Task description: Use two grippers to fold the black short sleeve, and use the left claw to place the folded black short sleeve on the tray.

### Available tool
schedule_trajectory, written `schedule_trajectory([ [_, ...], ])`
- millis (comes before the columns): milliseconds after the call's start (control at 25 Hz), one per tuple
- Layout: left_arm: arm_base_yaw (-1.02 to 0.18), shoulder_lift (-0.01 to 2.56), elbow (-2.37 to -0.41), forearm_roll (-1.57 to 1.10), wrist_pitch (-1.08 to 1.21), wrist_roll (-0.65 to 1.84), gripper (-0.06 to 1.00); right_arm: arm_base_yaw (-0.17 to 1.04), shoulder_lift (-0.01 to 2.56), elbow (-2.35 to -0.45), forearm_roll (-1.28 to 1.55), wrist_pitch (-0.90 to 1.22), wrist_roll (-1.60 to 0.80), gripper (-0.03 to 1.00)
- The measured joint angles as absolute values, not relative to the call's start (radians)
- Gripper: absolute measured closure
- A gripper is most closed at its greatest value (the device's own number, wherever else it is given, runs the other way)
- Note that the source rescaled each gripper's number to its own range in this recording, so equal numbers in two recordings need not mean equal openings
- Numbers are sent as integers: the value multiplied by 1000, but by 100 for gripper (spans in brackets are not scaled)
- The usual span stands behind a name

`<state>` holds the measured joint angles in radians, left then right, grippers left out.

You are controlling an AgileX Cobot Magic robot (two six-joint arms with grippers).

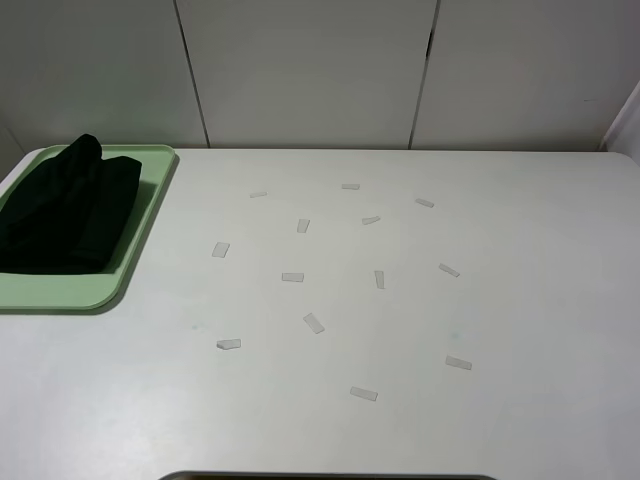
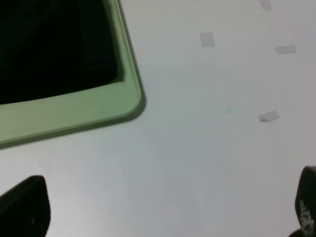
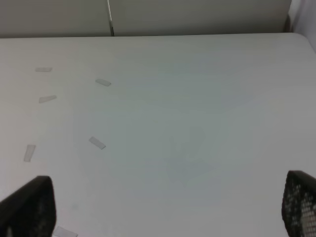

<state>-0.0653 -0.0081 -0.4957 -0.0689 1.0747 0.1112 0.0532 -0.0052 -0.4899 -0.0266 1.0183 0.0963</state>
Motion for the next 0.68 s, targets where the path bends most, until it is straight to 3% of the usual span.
schedule_trajectory([
  [680, -65, -8, -496, -69, 1073, 108, -6, 53, -5, -490, -27, 1018, 96, -3],
])
